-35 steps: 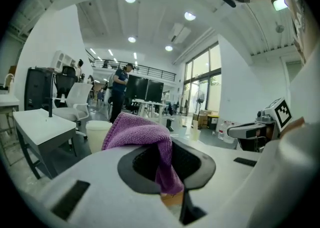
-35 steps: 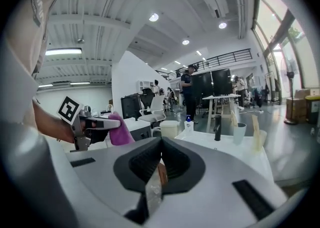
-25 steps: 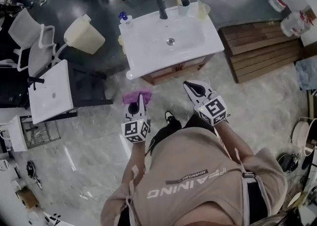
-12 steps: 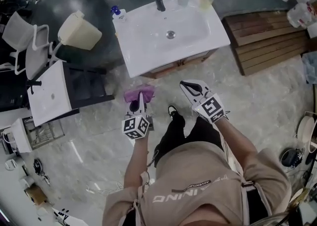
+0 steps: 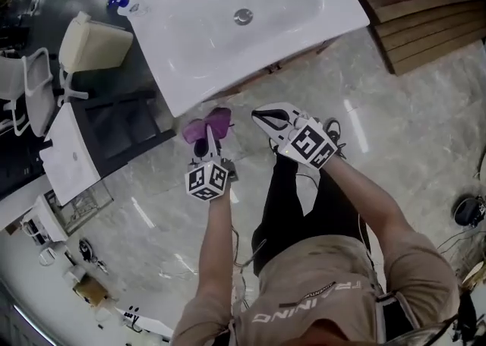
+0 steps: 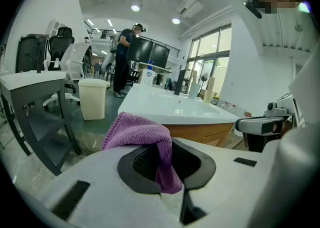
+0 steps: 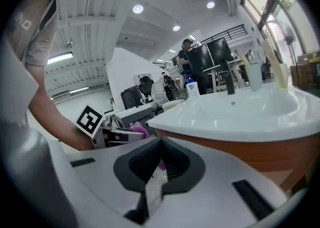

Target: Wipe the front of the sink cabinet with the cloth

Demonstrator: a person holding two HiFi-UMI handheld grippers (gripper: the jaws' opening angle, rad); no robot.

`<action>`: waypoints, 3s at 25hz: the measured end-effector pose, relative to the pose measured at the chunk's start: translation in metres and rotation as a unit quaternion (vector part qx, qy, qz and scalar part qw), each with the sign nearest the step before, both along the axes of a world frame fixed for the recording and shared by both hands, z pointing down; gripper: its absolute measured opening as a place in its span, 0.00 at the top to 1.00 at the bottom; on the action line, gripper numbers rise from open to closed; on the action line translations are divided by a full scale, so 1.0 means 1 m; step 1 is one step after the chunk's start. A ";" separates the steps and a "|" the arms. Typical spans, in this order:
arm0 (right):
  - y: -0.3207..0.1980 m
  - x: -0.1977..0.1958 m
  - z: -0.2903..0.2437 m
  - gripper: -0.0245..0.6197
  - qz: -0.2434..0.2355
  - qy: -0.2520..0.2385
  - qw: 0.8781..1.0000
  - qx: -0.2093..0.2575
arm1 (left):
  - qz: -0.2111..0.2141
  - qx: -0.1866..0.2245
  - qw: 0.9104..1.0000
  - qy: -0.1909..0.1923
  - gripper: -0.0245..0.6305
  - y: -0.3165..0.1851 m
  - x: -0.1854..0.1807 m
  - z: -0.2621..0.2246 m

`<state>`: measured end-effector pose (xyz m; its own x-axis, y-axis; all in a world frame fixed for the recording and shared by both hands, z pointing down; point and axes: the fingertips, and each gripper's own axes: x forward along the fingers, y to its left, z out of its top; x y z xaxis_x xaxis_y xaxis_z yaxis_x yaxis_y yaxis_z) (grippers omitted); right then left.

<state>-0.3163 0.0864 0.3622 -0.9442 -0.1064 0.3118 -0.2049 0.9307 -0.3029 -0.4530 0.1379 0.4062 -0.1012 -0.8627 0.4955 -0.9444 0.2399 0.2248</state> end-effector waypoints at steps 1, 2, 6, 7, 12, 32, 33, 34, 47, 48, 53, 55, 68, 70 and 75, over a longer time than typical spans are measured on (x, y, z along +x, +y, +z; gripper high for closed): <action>-0.002 -0.002 0.011 0.95 0.000 -0.004 1.000 -0.004 | -0.001 0.007 1.000 -0.006 0.91 -0.006 -0.001 0.009; -0.004 -0.004 0.023 0.95 -0.001 -0.006 1.000 -0.007 | -0.003 0.014 1.000 -0.013 0.91 -0.012 -0.003 0.018; -0.010 -0.009 0.073 0.95 -0.013 0.000 1.000 -0.005 | -0.019 0.034 0.999 -0.038 0.91 -0.027 -0.010 0.055; -0.011 -0.010 0.084 0.95 -0.015 0.002 1.000 -0.007 | -0.022 0.036 0.998 -0.044 0.91 -0.030 -0.012 0.063; -0.018 -0.025 0.124 0.95 -0.012 0.009 1.000 -0.004 | -0.051 0.060 0.994 -0.076 0.91 -0.048 -0.033 0.087; -0.022 -0.046 0.138 0.95 0.095 -0.012 0.995 -0.028 | -0.079 0.079 0.989 -0.096 0.91 -0.068 -0.028 0.104; -0.024 -0.041 0.140 0.95 0.097 -0.012 0.995 -0.034 | -0.078 0.079 0.989 -0.094 0.91 -0.072 -0.022 0.106; -0.025 -0.035 0.142 0.95 0.099 -0.011 0.994 -0.037 | -0.075 0.080 0.989 -0.096 0.91 -0.077 -0.015 0.107; -0.063 0.079 0.161 0.95 0.116 0.017 0.992 -0.040 | -0.023 0.089 0.991 -0.093 0.91 -0.146 0.103 0.103; -0.067 0.089 0.161 0.95 0.117 0.019 0.992 -0.037 | -0.019 0.090 0.992 -0.090 0.91 -0.153 0.114 0.103; -0.090 0.136 0.160 0.95 0.131 0.024 0.991 -0.035 | 0.000 0.093 0.993 -0.077 0.91 -0.184 0.165 0.107; -0.098 0.151 0.158 0.95 0.133 0.023 0.990 -0.033 | 0.007 0.092 0.993 -0.073 0.91 -0.194 0.183 0.110; -0.163 0.255 0.156 0.95 0.161 0.039 0.986 -0.020 | 0.058 0.087 0.994 -0.043 0.91 -0.269 0.309 0.125; -0.174 0.268 0.157 0.95 0.169 0.041 0.985 -0.020 | 0.071 0.088 0.993 -0.039 0.91 -0.281 0.330 0.125; -0.194 0.291 0.161 0.95 0.178 0.042 0.983 -0.025 | 0.087 0.093 0.991 -0.033 0.91 -0.303 0.362 0.122</action>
